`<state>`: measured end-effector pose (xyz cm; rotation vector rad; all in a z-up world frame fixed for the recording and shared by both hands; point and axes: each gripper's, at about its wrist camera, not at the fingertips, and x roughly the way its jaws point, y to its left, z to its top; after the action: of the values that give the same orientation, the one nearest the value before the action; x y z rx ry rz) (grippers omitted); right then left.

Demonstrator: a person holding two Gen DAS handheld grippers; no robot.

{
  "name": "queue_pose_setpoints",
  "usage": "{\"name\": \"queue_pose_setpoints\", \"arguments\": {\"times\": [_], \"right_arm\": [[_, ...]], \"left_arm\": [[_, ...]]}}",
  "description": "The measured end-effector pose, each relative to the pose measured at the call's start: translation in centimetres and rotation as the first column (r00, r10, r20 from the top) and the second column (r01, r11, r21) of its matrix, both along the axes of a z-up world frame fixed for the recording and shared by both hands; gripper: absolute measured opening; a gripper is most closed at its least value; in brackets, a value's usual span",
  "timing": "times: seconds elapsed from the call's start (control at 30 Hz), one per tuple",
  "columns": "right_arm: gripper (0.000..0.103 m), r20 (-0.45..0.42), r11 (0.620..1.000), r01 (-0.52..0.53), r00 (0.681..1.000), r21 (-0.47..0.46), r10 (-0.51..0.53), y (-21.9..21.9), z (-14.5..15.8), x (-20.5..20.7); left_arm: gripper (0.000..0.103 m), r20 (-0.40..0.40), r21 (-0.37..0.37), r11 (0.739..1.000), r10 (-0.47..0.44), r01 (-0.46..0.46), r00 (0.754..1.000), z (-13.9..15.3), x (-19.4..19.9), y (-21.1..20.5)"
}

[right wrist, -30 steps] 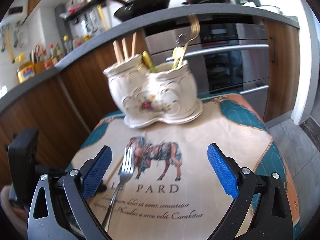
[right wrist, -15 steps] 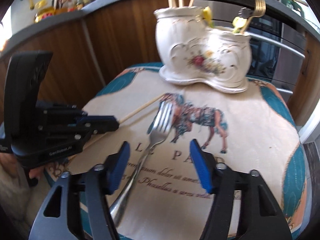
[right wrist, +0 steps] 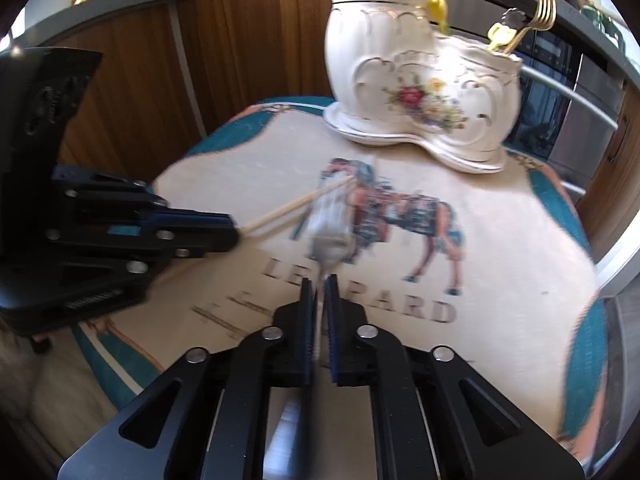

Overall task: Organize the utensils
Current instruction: 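Grasp the wooden chopstick with the left tool while the right tool grasps the silver fork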

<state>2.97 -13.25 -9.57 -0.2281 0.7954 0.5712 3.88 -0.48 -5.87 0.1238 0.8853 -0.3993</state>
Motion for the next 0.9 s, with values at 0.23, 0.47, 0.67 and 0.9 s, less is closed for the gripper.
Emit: {"name": "queue_pose_setpoints", "arguments": {"times": [0.23,0.47,0.67,0.9], "right_arm": [[0.007,-0.012,0.998,0.004,1.000,-0.055,-0.005,-3.4,0.2,0.8],[0.016,-0.023,0.999,0.023,0.999,-0.037,-0.024,-3.3,0.0,1.6],[0.017,-0.042,0.999,0.036,0.998,0.008,-0.036,-3.5,-0.2,2.1],[0.008,-0.023,0.999,0.043,0.999,0.021,-0.043,-3.1,-0.5,2.0]], "left_arm": [[0.006,-0.021,0.038,0.998,-0.040,0.041,0.999,0.1,-0.4,-1.1],[0.007,-0.059,0.072,0.996,-0.057,0.061,0.997,-0.3,-0.2,-1.6],[0.008,-0.080,0.073,0.995,-0.062,0.068,0.995,-0.2,0.1,-1.6],[0.013,-0.070,0.079,0.994,-0.070,0.075,0.995,-0.3,0.2,-1.9]]}}
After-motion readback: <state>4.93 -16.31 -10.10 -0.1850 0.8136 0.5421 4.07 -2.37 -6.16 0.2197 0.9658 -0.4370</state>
